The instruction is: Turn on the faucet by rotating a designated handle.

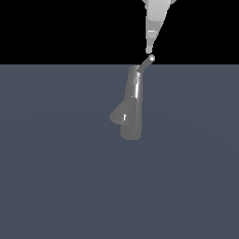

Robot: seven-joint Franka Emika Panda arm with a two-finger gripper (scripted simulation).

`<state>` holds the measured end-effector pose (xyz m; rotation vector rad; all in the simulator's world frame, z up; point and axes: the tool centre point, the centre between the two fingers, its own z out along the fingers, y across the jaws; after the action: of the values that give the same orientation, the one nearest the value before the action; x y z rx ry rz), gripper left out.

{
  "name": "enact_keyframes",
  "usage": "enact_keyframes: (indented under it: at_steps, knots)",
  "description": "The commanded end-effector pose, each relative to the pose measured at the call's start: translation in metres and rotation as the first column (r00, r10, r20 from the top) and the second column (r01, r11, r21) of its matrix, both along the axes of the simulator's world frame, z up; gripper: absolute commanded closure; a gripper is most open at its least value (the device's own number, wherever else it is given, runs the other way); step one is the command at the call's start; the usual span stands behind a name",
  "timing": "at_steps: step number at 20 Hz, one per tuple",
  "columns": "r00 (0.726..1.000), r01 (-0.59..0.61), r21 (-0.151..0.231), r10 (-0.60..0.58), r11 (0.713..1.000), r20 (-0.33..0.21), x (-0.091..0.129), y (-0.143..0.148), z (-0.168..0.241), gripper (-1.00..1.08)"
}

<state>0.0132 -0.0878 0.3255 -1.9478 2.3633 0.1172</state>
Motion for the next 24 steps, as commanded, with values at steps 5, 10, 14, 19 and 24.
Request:
enact_keyframes:
  at_steps: [5, 10, 14, 19, 24]
  knots:
    - [0.999, 0.012, -0.001, -0.012, 1.0, -0.036, 0.004, -0.027, -0.026, 1.08]
    - [0.999, 0.015, -0.002, -0.015, 1.0, -0.046, 0.009, -0.043, -0.036, 1.08]
    - [0.998, 0.017, -0.003, -0.018, 1.0, -0.054, 0.013, -0.056, -0.043, 1.08]
    - [0.998, 0.02, -0.004, -0.02, 1.0, -0.061, 0.018, -0.069, -0.051, 1.08]
    - [1.0, 0.017, -0.006, -0.017, 1.0, -0.019, 0.034, -0.069, -0.034, 1.08]
